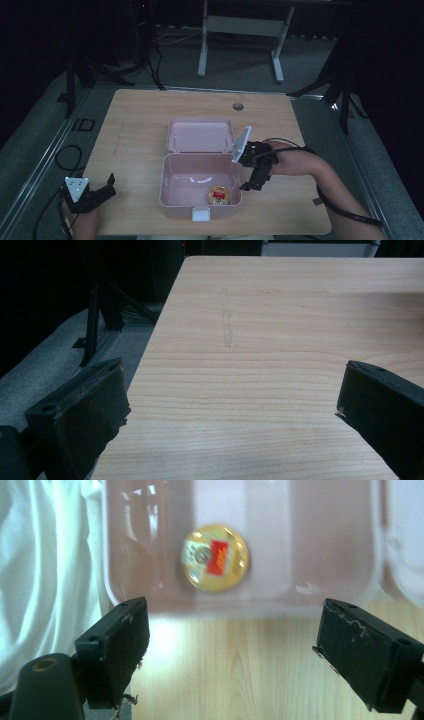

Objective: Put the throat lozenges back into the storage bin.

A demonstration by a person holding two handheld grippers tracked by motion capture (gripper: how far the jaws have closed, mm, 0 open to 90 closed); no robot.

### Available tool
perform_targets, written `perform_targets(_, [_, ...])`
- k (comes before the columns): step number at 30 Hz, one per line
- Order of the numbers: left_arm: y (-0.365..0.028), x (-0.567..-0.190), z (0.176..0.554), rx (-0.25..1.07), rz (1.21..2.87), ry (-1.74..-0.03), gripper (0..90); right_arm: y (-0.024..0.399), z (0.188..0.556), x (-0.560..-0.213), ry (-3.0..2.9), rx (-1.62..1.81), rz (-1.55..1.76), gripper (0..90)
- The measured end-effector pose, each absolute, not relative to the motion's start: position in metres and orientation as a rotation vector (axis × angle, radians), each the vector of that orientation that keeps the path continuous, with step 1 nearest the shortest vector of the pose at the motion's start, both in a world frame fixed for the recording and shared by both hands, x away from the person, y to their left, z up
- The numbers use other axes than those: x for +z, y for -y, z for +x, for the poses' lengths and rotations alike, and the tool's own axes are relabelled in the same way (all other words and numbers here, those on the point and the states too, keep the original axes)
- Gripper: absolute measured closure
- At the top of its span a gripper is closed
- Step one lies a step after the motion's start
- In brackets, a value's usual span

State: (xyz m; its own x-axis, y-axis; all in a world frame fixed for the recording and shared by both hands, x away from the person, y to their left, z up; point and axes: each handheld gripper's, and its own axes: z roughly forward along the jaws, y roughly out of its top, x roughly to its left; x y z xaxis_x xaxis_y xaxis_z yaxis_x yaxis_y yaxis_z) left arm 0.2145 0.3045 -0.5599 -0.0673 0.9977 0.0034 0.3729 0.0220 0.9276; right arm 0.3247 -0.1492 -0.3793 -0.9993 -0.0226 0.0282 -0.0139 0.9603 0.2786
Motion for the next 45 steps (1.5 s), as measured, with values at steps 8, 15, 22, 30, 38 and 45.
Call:
perform_targets(8, [-0.304,-0.56,0.215,1.047,1.447,-1.544,0.5,0.204,0.334,-0.391,3.056,-0.554,-0.132,13.4])
perform_targets(15, [-0.304,-0.56,0.215,1.044,1.448,-1.544,0.5,0.238,0.345,-0.435,3.046,-0.676,-0.304,13.3])
perform_targets(22, [-0.304,-0.56,0.215,1.044,1.449,-1.545,0.5,0.271,0.352,-0.488,3.045,-0.845,-0.547,13.0])
perform_targets(30, [-0.304,-0.56,0.215,1.044,1.449,-1.545,0.5,0.299,0.349,-0.524,3.042,-1.073,-0.836,12.0])
perform_targets(38, [-0.304,-0.56,0.215,1.043,1.45,-1.543,0.5,0.33,0.342,-0.528,3.052,-1.312,-1.279,12.0])
perform_targets(45, [-0.304,-0.56,0.215,1.042,1.451,-1.545,0.5,0.339,0.332,-0.534,2.99,-1.319,-1.671,11.5])
